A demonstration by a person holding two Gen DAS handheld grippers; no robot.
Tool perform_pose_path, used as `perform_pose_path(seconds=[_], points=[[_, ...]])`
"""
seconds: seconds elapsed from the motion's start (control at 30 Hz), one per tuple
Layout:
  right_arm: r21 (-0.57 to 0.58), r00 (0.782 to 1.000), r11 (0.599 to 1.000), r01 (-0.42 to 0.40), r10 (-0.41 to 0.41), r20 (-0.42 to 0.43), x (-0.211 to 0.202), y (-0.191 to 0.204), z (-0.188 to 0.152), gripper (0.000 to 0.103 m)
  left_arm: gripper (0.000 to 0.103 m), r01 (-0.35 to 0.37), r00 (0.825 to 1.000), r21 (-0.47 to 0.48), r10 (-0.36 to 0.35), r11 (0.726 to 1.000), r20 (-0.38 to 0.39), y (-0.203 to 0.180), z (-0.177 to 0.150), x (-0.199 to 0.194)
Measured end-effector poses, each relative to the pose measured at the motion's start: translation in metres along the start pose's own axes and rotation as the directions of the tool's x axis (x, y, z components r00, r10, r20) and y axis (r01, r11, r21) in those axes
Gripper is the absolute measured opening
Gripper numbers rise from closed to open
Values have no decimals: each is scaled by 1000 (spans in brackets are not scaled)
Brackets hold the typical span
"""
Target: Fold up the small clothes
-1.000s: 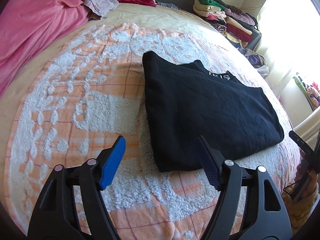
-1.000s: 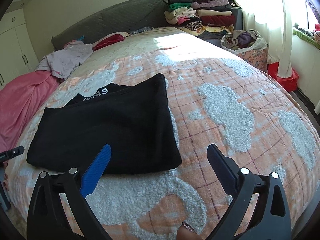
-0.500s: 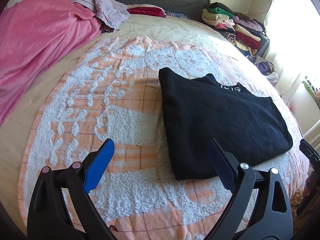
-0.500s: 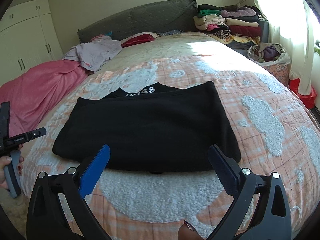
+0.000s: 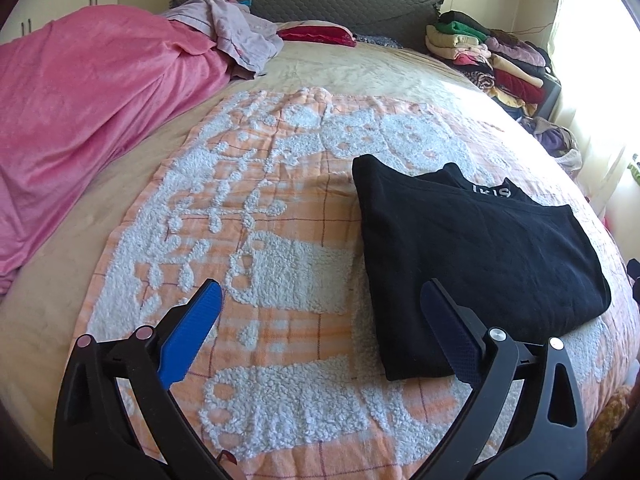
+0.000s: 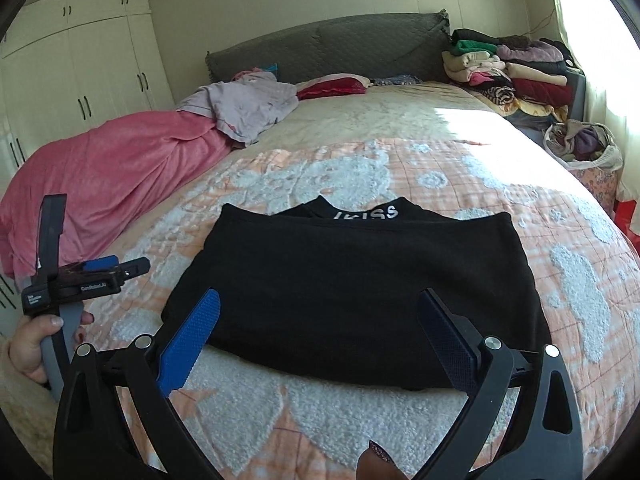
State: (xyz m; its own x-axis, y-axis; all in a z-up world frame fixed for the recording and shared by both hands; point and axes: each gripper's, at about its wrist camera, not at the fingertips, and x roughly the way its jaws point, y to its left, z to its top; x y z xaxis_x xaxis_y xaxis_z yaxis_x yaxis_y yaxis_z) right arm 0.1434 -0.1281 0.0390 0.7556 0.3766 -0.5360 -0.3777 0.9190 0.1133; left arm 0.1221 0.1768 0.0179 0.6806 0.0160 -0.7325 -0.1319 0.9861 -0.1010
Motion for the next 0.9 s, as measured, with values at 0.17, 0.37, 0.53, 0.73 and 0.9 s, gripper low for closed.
perform_pose_path(seconds=[0.17,0.37,0.53,0.73,0.9], points=[[-36,998,998,-49,50,24,2,22,20,98,93,-24,1000,-1,24,1000,3,3,8,4],[-91,996,993,-79,81,23,14,45,33,98,93,-52,999,12,52,999,2,3,19,10],[-111,996,990,-87,86,-16,34,52,25,98,93,-70,998,17,70,997,-6,2,29,17],[-145,994,986,-84,73,-79,59,58,5,98,93,-80,997,18,81,997,-12,1,41,28],[-167,991,982,-89,70,-115,74,61,-10,98,93,-72,997,22,73,997,-21,-4,51,38]])
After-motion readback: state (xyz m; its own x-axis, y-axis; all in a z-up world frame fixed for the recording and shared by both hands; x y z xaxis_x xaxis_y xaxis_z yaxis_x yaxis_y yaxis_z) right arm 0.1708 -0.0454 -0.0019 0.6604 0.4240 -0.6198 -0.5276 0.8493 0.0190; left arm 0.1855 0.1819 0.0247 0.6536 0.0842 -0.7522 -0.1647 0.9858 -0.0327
